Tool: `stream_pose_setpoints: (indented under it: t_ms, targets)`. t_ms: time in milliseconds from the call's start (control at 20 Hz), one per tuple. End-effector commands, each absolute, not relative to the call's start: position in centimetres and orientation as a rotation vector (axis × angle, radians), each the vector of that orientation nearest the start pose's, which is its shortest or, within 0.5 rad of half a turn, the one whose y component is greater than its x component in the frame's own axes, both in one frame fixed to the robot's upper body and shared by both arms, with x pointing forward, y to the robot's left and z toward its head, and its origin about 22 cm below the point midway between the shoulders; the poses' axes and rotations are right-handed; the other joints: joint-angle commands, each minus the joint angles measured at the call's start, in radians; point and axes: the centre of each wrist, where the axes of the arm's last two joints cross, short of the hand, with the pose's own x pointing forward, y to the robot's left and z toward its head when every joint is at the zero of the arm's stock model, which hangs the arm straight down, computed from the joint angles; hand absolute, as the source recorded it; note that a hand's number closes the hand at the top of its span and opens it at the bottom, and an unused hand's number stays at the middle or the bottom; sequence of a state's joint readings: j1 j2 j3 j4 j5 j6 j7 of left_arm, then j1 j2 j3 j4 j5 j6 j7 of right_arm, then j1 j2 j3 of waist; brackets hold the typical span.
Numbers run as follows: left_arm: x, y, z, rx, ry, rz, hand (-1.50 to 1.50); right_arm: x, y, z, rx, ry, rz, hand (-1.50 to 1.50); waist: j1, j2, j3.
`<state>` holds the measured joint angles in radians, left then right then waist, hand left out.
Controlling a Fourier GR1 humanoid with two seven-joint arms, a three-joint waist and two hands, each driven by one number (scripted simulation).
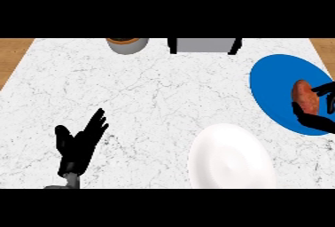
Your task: Pick the sweet potato from the plate and place it in the plate
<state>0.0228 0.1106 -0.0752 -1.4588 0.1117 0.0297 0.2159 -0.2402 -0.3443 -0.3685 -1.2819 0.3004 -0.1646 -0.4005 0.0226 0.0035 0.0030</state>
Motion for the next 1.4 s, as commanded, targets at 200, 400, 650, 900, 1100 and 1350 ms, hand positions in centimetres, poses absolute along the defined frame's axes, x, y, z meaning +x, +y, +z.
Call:
stream_pose_setpoints:
  t_ms: [200, 400, 650, 900, 1100, 1350]
  targets:
    - [23.1, 23.8, -3.8, -0.032, -1.209, -0.032, 0.00, 35.5, -43.1, 6.7, -0.873, -1.882, 0.151, 1.50, 0.017, 0.009, -0.001]
    - [24.3, 23.7, -4.1, -0.020, -1.205, -0.037, 0.00, 35.4, -43.9, 4.0, -0.864, -1.865, 0.186, 1.50, 0.018, 0.014, 0.000]
    - [24.4, 22.2, -3.2, -0.055, -1.211, -0.086, 0.00, 35.7, -43.5, 3.4, -0.901, -1.492, 0.478, -1.50, 0.064, 0.033, 0.002]
    - [24.5, 23.4, -2.4, -0.041, -1.232, -0.077, 0.00, 36.4, -42.7, 2.9, -0.740, -1.543, 0.482, -1.50, 0.063, 0.029, 0.004]
    - [24.6, 22.2, -2.3, -0.059, -1.219, -0.072, 0.00, 36.3, -43.5, 3.5, -0.601, -1.701, 0.345, -1.50, 0.047, 0.026, 0.005]
    - [23.5, 22.8, -3.5, -0.009, -1.209, -0.074, 0.00, 36.0, -44.0, 3.2, -0.522, -1.820, 0.116, -1.50, 0.042, 0.024, 0.004]
